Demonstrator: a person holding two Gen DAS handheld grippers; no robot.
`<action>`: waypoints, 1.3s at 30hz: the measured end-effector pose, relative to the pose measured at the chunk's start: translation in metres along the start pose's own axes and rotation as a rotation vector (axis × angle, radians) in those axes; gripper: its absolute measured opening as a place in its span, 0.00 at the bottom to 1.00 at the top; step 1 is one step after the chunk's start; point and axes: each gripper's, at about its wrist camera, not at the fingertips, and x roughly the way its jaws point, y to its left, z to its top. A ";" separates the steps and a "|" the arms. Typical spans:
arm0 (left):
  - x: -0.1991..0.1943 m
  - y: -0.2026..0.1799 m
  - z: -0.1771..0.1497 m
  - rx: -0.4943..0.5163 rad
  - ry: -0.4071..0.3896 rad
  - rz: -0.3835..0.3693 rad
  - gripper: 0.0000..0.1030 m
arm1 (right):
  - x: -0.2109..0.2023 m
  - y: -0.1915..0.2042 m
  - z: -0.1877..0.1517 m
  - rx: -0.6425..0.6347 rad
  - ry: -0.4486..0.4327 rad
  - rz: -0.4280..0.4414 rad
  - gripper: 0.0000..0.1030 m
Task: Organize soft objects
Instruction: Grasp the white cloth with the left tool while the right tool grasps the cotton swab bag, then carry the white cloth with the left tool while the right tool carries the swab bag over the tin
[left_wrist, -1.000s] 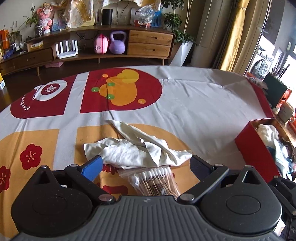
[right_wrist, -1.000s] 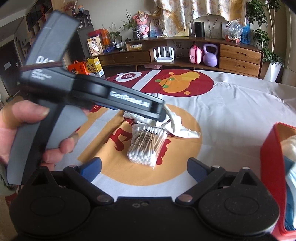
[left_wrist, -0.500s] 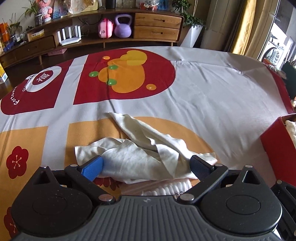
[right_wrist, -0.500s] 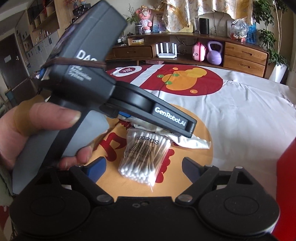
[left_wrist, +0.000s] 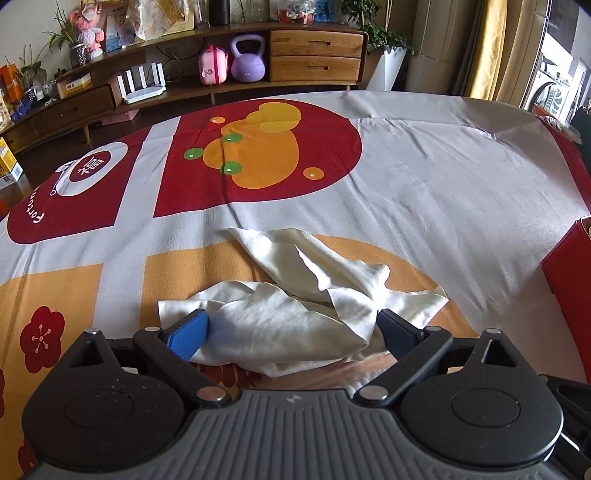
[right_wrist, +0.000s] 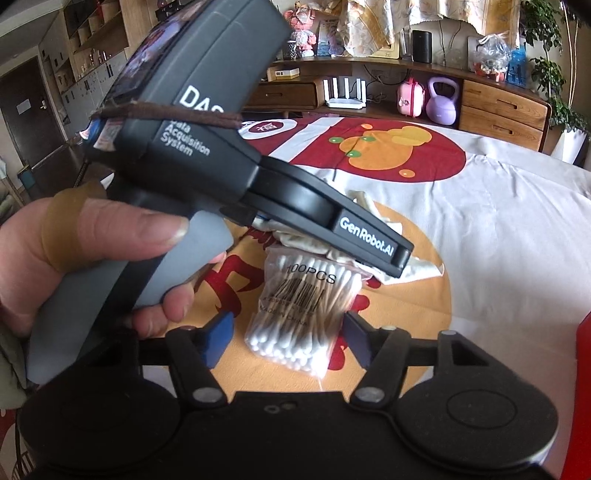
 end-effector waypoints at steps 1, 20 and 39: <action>0.000 0.000 0.000 -0.003 -0.003 0.002 0.89 | 0.000 0.000 0.000 0.003 0.000 0.006 0.57; -0.019 0.014 -0.004 -0.063 -0.043 0.055 0.27 | -0.022 -0.012 -0.016 0.116 -0.022 -0.007 0.34; -0.082 0.000 -0.027 -0.053 -0.089 0.023 0.24 | -0.096 -0.024 -0.033 0.196 -0.115 -0.065 0.33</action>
